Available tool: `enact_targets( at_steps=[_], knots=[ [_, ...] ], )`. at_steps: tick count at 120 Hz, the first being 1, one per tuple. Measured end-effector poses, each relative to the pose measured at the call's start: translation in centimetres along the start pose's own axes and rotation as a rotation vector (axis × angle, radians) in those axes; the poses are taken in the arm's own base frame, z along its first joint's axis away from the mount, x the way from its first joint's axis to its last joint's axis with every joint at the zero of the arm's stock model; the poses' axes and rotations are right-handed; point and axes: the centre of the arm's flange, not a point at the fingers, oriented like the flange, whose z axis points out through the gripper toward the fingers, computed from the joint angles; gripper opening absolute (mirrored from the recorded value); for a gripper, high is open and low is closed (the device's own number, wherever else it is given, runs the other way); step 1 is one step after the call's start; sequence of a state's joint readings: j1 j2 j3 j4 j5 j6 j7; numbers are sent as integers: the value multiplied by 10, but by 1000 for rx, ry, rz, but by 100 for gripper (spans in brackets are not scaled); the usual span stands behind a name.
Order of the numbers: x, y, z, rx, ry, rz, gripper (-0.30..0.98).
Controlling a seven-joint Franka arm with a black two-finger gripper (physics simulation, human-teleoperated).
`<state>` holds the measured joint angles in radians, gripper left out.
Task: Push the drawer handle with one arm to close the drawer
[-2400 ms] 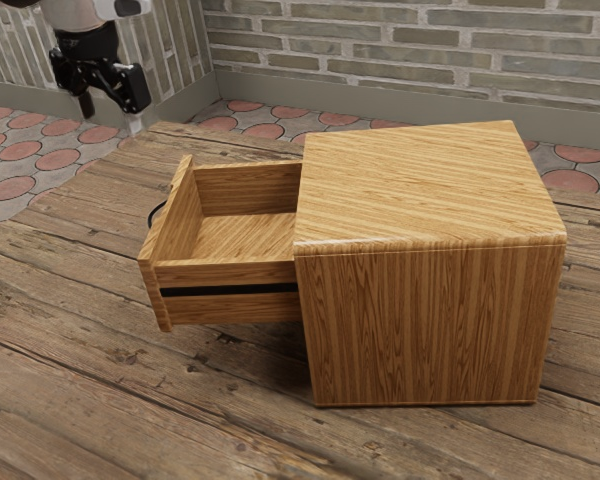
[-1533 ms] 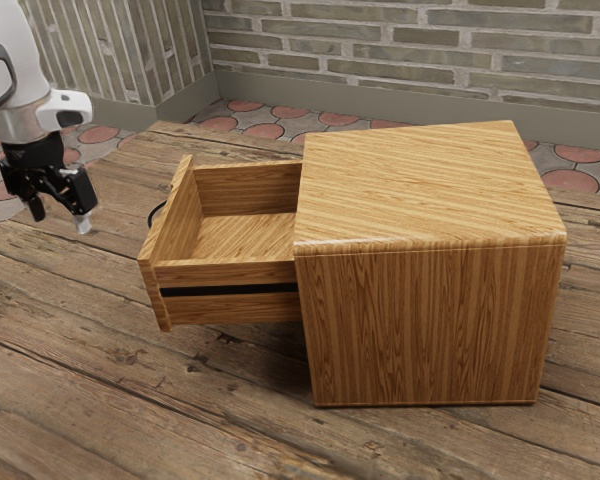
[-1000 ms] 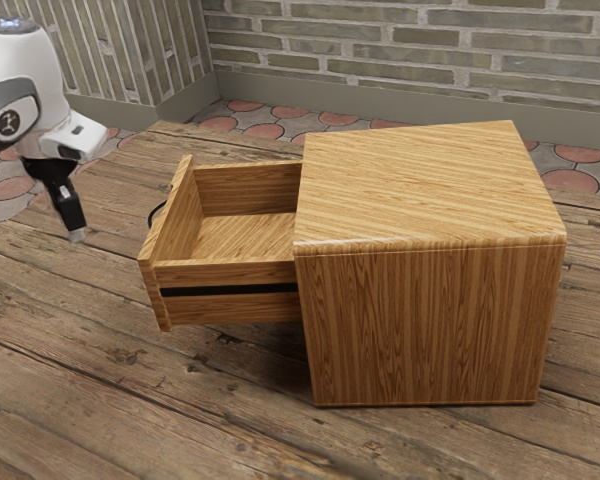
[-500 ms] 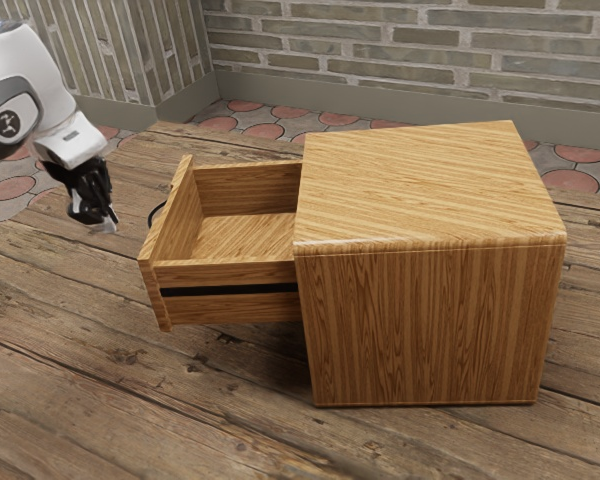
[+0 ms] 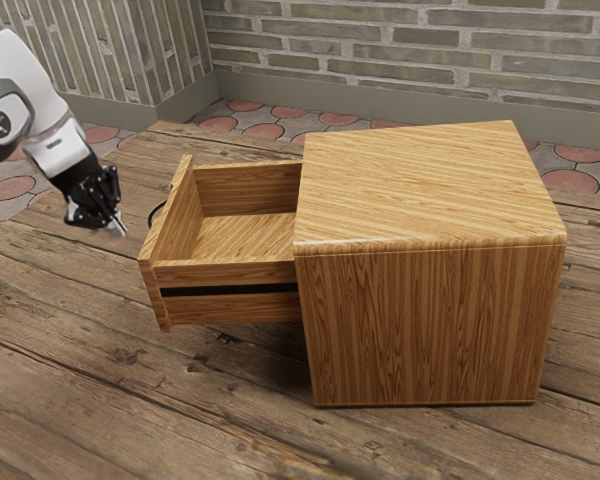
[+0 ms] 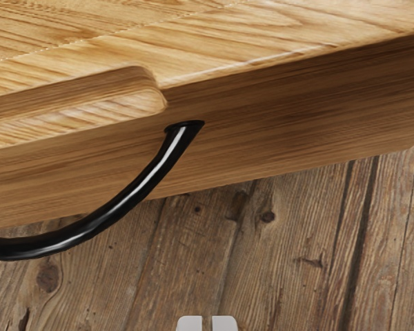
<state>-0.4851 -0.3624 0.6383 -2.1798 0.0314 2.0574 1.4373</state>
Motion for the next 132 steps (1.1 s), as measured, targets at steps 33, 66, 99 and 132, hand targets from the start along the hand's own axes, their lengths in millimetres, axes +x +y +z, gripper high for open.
enact_targets(
  at_steps=[33,66,99,132],
  knots=[
    [-7,-16,0,21,-8,59,-10],
    [5,-23,5,25,-2,120,-10],
    [11,-27,12,29,5,150,-10],
    [20,-32,17,29,5,175,-10]
  ],
)
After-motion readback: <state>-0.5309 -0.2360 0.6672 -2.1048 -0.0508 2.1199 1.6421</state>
